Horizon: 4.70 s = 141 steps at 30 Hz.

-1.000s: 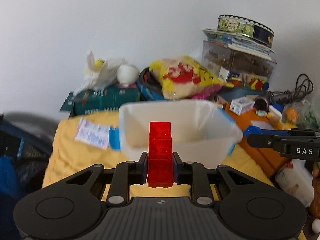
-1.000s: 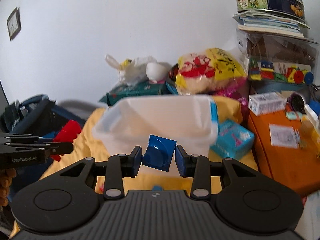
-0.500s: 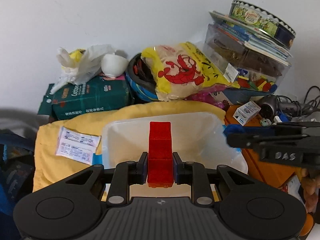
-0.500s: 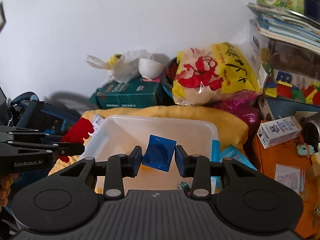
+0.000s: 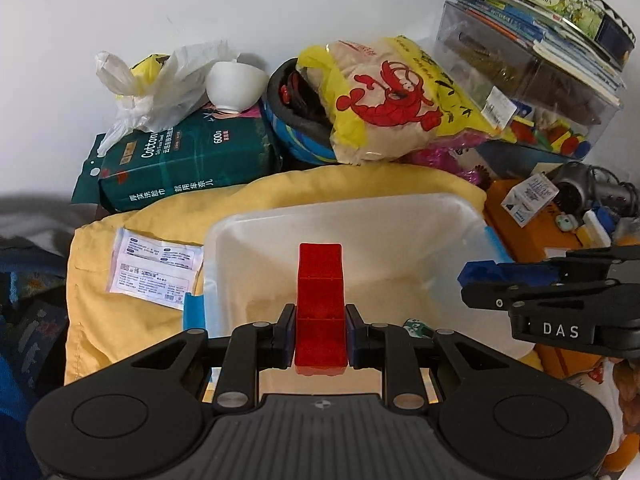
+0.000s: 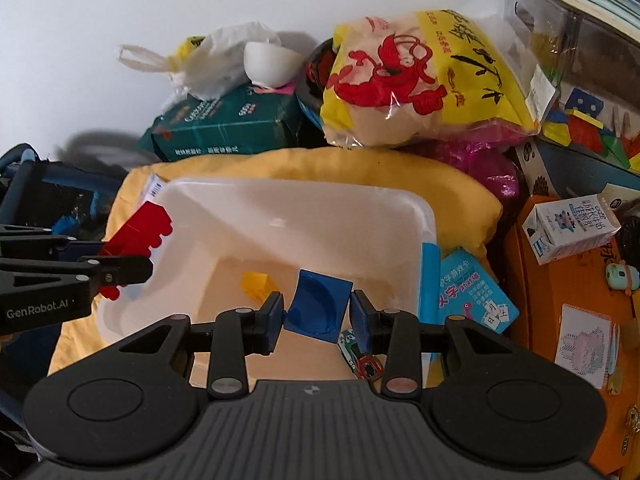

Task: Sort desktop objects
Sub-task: 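Carry the red brick and blue piece over the bin and release both, then grasp the green duplo brick with the left tool while the right grasps a black car, then carry the green brick and black car over the bin and release both, then grasp the blue duplo brick with the left tool while the right grasps a small green block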

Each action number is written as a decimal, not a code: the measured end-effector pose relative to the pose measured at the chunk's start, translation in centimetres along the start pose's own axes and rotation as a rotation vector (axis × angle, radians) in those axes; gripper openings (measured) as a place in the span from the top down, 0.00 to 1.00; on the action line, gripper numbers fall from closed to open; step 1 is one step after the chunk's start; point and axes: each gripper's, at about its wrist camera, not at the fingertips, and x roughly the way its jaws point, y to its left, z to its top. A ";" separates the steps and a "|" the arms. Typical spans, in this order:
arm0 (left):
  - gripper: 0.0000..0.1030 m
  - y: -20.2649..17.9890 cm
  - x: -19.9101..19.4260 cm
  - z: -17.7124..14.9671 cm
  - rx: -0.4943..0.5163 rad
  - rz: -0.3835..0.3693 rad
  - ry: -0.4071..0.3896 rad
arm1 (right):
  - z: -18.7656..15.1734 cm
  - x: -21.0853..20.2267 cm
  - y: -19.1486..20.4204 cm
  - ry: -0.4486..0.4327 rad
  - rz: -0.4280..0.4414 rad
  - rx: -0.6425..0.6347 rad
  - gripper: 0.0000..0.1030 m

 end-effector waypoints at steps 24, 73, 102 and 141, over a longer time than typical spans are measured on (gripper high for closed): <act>0.37 3.8 -2.0 -26.0 -0.026 0.125 -0.139 | -23.6 -3.4 2.5 -0.233 -0.046 -0.143 0.32; 0.63 0.7 -8.9 -17.2 0.013 -0.012 -0.307 | -18.1 -8.9 1.6 -0.367 0.050 -0.020 0.68; 0.63 0.6 -1.0 1.4 0.004 -0.001 -0.029 | 0.9 -2.0 0.3 -0.026 0.019 -0.028 0.68; 0.65 -7.0 1.0 -29.3 -0.050 -0.125 0.022 | -27.9 -3.4 1.8 -0.141 0.015 -0.201 0.37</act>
